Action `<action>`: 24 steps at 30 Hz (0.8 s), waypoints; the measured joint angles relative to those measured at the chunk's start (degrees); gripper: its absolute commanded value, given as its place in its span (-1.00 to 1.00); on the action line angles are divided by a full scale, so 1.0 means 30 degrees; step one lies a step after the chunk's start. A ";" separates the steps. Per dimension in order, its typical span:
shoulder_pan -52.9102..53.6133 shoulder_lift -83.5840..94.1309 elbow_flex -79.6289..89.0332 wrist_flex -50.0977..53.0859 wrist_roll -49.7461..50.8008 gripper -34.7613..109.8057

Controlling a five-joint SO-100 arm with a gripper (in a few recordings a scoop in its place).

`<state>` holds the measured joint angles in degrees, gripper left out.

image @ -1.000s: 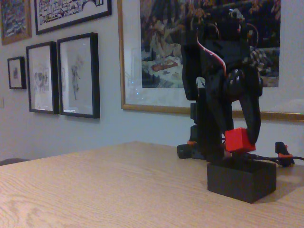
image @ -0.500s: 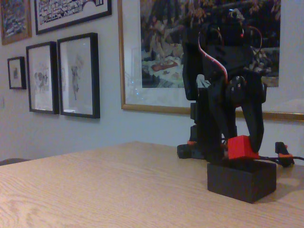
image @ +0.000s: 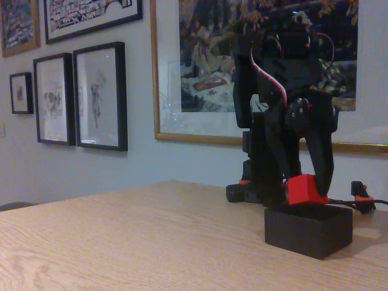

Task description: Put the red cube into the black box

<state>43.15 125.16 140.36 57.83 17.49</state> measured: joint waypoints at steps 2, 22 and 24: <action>-0.0029 0.0000 0.0000 0.0000 -0.0059 -0.51; -0.0439 -0.0703 -0.0117 0.0762 -0.1025 -0.15; -0.0527 -0.0732 -0.0117 0.0908 -0.1348 -0.12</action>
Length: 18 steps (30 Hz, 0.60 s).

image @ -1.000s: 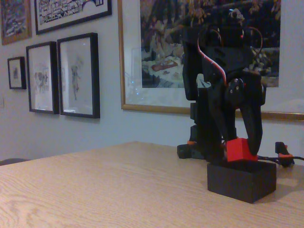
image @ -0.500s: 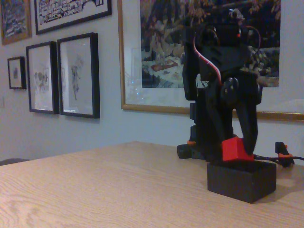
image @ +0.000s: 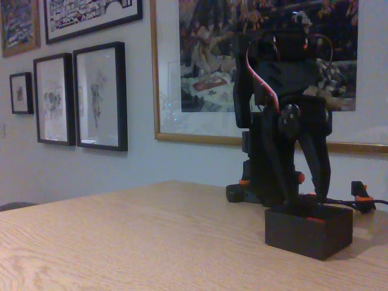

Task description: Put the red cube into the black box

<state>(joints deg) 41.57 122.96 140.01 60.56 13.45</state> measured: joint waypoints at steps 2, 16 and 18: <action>0.0059 -0.0264 0.0000 0.0000 -0.0322 -0.09; -0.7441 0.6885 -0.0703 0.0615 -0.2021 -0.41; -0.9023 0.7910 0.0996 0.0439 -0.2461 -0.42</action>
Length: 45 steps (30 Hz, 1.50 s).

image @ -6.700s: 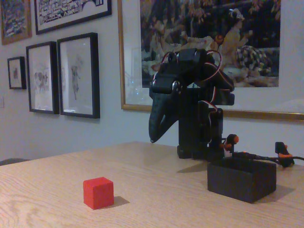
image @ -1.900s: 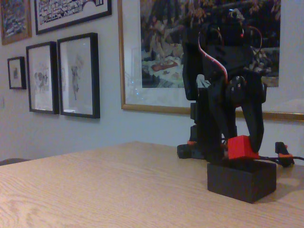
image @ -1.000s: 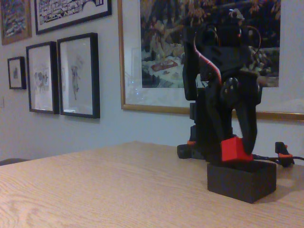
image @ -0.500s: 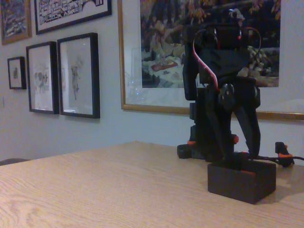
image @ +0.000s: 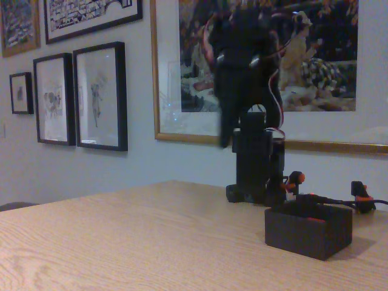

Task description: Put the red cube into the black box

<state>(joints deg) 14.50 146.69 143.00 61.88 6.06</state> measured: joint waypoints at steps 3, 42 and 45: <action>-0.1582 0.0879 0.2227 0.0205 -0.0703 -0.51; -0.4717 0.9785 0.8730 0.0615 -0.1289 -0.77; -0.4717 1.0020 0.8730 0.0615 -0.1289 -0.77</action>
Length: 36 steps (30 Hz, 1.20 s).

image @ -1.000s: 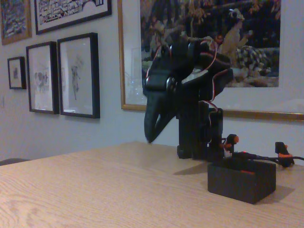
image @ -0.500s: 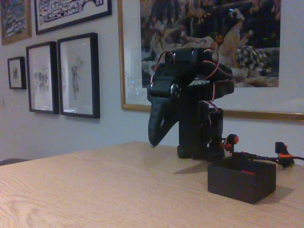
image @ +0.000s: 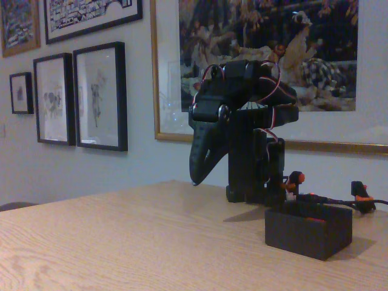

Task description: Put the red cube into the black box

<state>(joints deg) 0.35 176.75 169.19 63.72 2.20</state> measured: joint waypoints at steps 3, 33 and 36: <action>0.0000 -0.0117 0.0000 0.0000 0.0000 -0.77; 0.0000 0.0234 0.0000 0.0352 0.0000 -0.77; 0.0000 0.0703 0.0000 0.0352 0.0000 -0.77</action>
<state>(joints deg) 0.35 178.86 169.19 64.78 2.20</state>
